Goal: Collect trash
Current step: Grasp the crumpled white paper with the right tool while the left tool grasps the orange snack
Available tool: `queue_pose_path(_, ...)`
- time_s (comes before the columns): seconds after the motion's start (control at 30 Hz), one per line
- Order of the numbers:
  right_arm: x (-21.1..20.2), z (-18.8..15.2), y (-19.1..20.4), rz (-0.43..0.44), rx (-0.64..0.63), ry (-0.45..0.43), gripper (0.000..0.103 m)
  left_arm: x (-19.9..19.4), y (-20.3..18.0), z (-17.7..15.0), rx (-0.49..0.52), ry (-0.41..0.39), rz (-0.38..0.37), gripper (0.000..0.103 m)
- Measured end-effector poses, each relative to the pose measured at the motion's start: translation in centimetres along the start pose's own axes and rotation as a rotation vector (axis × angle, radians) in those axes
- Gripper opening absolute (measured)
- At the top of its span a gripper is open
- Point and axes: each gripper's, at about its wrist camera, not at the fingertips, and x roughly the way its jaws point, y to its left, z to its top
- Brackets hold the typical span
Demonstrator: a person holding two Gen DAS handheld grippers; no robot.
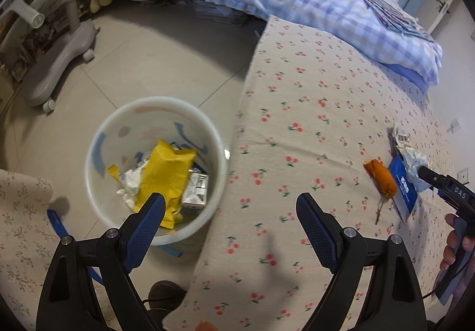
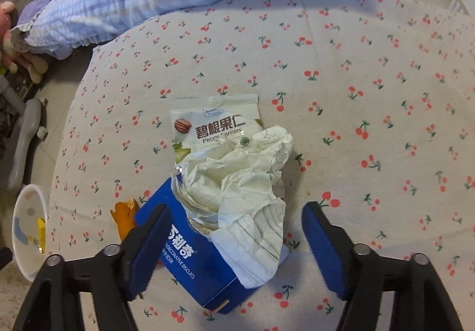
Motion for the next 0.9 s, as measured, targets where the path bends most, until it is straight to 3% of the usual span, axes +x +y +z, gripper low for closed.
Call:
queue_pose_path(0.07, 0.4, 0.0, -0.3, 0.029, 0.007, 0.021, 0.056, 0.2, -1.5, 0.0, 0.018, 0.005, -0.009, 0.091)
queue_pose_path(0.1, 0.4, 0.0, -0.3, 0.044, 0.004, 0.027, 0.044, 0.3, -2.1, 0.0, 0.026, 0.008, -0.014, 0.092)
queue_pose_path(0.13, 0.4, 0.0, -0.3, 0.055, -0.007, 0.030, 0.043, 0.5, -2.9, -0.1, 0.035, 0.012, -0.019, 0.092)
queue_pose_path(0.63, -5.0, -1.2, -5.4, 0.015, -0.019, -0.044, 0.041, 2.7, -13.7, -0.1, 0.122, 0.067, -0.163, 0.091)
queue_pose_path(0.9, -7.3, -2.5, -8.6, 0.010, 0.020, -0.056, 0.041, 4.0, -17.1, -0.5, 0.112, 0.063, -0.177, 0.088)
